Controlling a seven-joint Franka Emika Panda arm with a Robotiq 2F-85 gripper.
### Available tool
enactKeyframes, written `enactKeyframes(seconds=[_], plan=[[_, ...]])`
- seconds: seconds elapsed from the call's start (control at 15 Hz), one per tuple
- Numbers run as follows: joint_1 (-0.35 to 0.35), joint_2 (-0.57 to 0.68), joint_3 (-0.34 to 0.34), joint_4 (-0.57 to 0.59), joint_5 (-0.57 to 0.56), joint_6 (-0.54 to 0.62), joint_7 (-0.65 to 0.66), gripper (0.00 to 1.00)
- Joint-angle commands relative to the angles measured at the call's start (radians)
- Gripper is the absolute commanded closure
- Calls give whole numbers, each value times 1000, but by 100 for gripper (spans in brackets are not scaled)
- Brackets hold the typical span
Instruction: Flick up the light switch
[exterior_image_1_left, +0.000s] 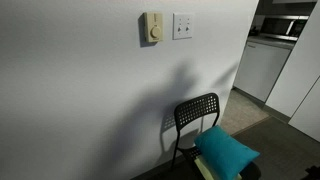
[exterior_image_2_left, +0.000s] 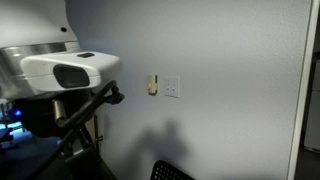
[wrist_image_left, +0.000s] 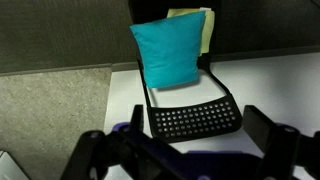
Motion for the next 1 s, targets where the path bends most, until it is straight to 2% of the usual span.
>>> enactKeyframes(seconds=[0.0, 0.33, 0.6, 0.93], plan=[[-8, 3, 7, 1, 8, -4, -6, 0], [84, 89, 1, 36, 37, -7, -67, 0], [208, 200, -4, 71, 74, -6, -166, 0], [310, 349, 34, 144, 72, 36, -290, 0]])
